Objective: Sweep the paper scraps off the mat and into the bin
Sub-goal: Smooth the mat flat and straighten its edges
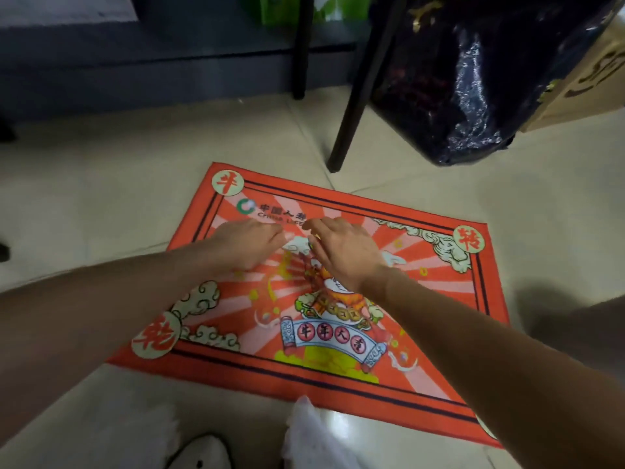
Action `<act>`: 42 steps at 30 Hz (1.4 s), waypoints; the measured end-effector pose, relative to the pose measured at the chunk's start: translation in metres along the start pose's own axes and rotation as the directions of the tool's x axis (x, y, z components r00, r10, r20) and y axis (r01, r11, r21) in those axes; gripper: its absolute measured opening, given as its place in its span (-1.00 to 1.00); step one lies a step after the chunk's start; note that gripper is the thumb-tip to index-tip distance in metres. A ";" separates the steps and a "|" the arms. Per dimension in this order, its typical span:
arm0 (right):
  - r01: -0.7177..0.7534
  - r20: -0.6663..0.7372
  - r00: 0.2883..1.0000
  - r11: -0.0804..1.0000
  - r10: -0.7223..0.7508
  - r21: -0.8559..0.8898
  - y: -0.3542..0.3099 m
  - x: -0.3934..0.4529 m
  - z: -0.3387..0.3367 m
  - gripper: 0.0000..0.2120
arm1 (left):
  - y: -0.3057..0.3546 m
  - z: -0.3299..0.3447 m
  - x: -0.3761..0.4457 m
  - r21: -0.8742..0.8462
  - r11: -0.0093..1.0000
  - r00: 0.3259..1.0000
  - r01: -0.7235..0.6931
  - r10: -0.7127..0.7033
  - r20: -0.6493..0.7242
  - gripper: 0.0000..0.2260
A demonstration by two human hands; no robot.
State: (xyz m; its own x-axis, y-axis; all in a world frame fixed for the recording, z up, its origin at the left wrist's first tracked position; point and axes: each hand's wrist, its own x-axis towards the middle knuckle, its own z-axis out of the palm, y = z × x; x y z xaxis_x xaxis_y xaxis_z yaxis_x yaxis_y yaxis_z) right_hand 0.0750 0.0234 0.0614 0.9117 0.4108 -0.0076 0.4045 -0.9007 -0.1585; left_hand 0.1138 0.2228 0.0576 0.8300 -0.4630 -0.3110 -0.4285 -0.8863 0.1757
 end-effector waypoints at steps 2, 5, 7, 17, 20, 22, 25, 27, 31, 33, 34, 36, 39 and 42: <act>0.040 0.038 0.998 0.999 -0.039 -0.013 -0.007 0.018 0.015 -0.67 | -0.026 0.018 0.001 -0.050 0.998 0.999 0.041 -0.040 0.016 -0.57; 0.079 0.098 0.992 0.996 -0.075 -0.035 -0.012 0.043 0.038 -0.63 | -0.059 0.047 0.007 -0.089 0.992 0.996 0.087 -0.087 0.005 -0.56; 0.070 0.149 0.987 0.997 -0.064 -0.040 -0.014 0.059 0.057 -0.59 | -0.077 0.065 0.012 -0.118 0.984 0.990 0.136 -0.138 -0.008 -0.57; -0.042 0.258 0.965 0.999 0.037 0.013 -0.019 0.109 0.155 -0.45 | -0.167 0.148 0.019 -0.167 0.952 0.943 0.256 -0.284 -0.175 -0.60; -0.107 0.265 0.960 0.993 0.087 0.060 -0.031 0.124 0.179 -0.43 | -0.186 0.168 0.016 -0.141 0.952 0.927 0.271 -0.297 -0.229 -0.48; -0.135 0.240 0.964 0.988 0.113 0.078 -0.038 0.134 0.192 -0.43 | -0.195 0.172 0.020 -0.148 0.955 0.927 0.257 -0.287 -0.243 -0.40; -0.187 0.158 0.972 0.978 0.172 0.088 -0.045 0.142 0.210 -0.44 | -0.198 0.172 0.038 -0.260 0.929 0.910 0.265 -0.330 -0.252 -0.38; -0.205 0.109 0.974 0.977 0.199 0.051 -0.047 0.141 0.221 -0.45 | -0.196 0.179 0.045 -0.321 0.912 0.889 0.254 -0.351 -0.295 -0.41; -0.206 0.064 0.976 0.978 0.207 -0.010 -0.048 0.143 0.227 -0.43 | -0.190 0.187 0.048 -0.378 0.893 0.850 0.245 -0.385 -0.358 -0.47; -0.207 0.063 0.976 0.978 0.208 -0.026 -0.048 0.143 0.227 -0.42 | -0.184 0.188 0.046 -0.350 0.894 0.843 0.279 -0.403 -0.358 -0.48; -0.205 0.065 0.976 0.978 0.207 -0.031 -0.048 0.142 0.228 -0.42 | -0.183 0.190 0.045 -0.339 0.898 0.835 0.282 -0.403 -0.373 -0.49; -0.203 0.060 0.977 0.978 0.205 -0.039 -0.048 0.140 0.228 -0.42 | -0.184 0.190 0.044 -0.395 0.884 0.814 0.249 -0.412 -0.409 -0.50; -0.191 0.057 0.979 0.980 0.194 -0.054 -0.049 0.140 0.228 -0.40 | -0.191 0.188 0.047 -0.564 0.805 0.741 0.186 -0.492 -0.458 -0.54; -0.184 0.064 0.980 0.981 0.187 -0.059 -0.052 0.140 0.230 -0.39 | -0.194 0.192 0.046 -0.618 0.770 0.720 0.159 -0.519 -0.461 -0.57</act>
State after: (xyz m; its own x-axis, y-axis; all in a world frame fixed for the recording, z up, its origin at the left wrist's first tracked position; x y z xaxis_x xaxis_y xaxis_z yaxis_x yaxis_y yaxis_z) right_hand 0.1645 0.1603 -0.1582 0.9649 0.2429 -0.0999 0.2336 -0.9675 -0.0963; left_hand 0.1664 0.3708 -0.1701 0.9845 0.1321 0.1156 0.0226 -0.7485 0.6628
